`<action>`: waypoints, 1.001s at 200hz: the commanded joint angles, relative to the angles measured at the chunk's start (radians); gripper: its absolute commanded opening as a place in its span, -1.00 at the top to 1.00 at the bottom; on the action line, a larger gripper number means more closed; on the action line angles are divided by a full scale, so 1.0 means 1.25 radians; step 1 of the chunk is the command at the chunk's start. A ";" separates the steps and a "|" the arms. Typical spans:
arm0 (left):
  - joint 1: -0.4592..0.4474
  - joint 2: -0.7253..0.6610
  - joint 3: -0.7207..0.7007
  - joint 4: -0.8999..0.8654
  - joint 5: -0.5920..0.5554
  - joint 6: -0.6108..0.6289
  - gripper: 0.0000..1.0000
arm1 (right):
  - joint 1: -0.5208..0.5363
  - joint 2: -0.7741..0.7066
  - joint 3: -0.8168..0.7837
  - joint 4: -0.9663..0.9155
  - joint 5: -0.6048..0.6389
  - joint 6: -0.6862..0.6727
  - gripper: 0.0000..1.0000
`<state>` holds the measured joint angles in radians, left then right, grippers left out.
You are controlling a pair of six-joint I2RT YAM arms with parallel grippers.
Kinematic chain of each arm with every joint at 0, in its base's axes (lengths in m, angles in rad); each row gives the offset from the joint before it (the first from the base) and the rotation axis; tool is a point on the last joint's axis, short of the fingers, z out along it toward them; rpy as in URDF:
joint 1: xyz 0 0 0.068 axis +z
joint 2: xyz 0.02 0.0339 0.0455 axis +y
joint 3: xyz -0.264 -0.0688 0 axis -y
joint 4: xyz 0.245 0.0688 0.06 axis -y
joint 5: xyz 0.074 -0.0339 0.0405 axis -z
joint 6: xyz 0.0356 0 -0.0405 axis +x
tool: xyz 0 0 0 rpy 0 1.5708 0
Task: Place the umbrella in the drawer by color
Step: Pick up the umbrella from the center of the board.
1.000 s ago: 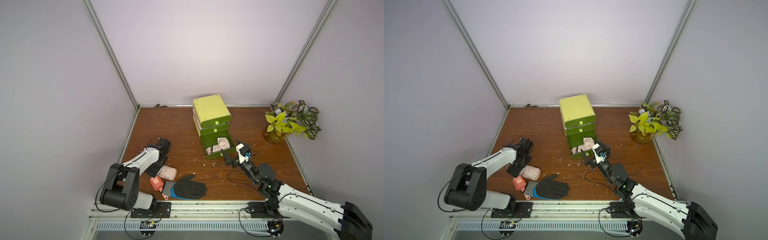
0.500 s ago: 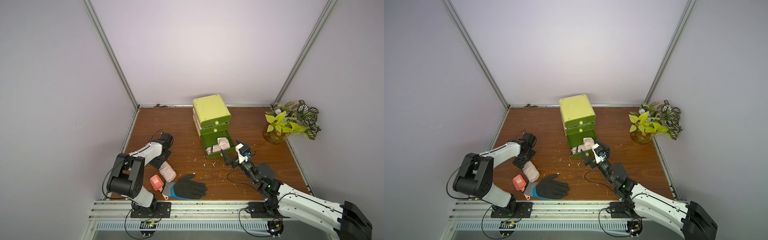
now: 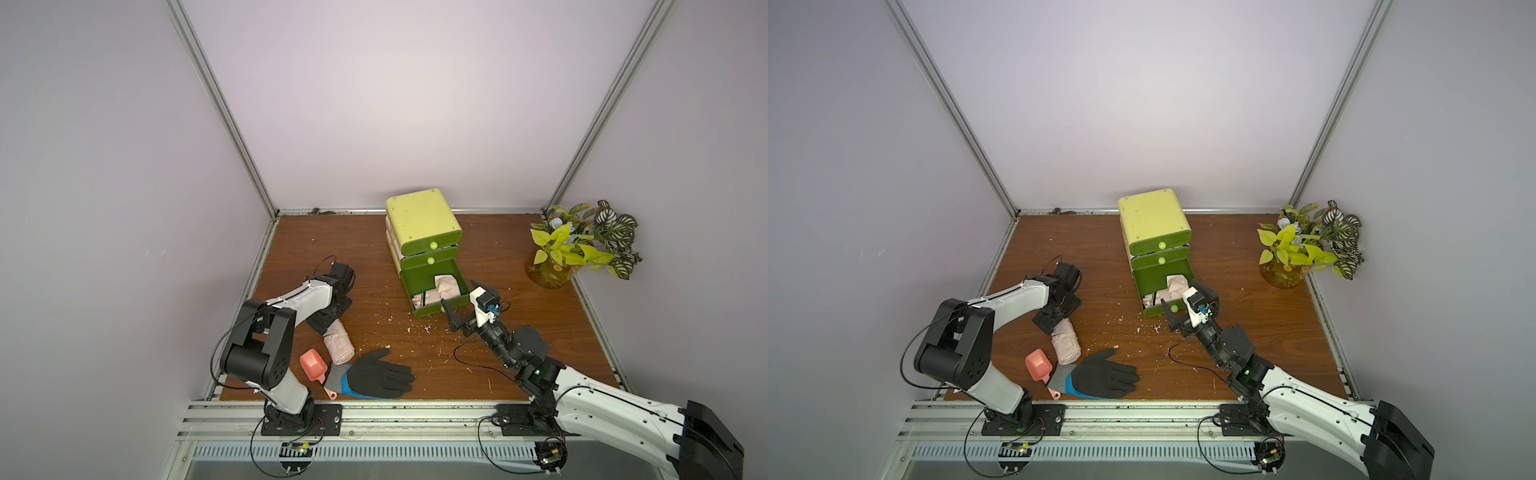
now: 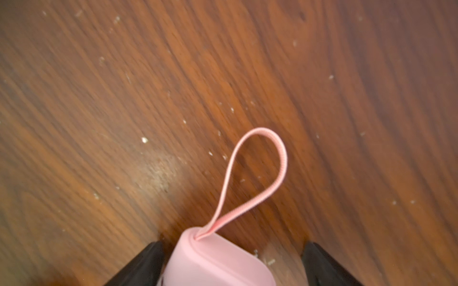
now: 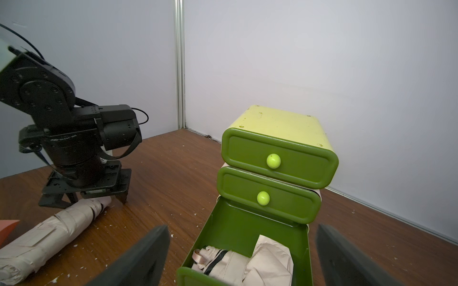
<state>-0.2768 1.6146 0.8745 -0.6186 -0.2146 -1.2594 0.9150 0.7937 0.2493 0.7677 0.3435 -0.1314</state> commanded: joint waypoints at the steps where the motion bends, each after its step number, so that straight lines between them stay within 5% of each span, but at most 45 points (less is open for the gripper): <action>1: -0.013 0.016 -0.006 -0.087 0.034 0.068 -0.88 | -0.002 -0.005 0.001 0.045 0.012 0.003 -0.98; 79: -0.074 0.005 0.014 -0.162 0.009 0.131 -0.97 | -0.002 -0.003 0.000 0.045 0.013 0.003 -0.98; 135: -0.110 0.054 -0.009 -0.163 0.033 0.120 -0.69 | -0.002 -0.002 0.000 0.046 0.011 0.005 -0.98; 165: -0.120 0.061 -0.002 -0.162 0.041 0.107 -0.25 | -0.002 0.003 0.000 0.047 0.014 0.003 -0.98; 200: -0.120 0.076 0.013 -0.161 0.021 0.111 -0.08 | -0.002 0.006 0.000 0.049 0.020 0.001 -0.98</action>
<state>-0.4171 1.6440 0.9195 -0.7410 -0.2256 -1.1229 0.9150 0.7944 0.2493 0.7677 0.3439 -0.1318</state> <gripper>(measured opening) 0.566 0.990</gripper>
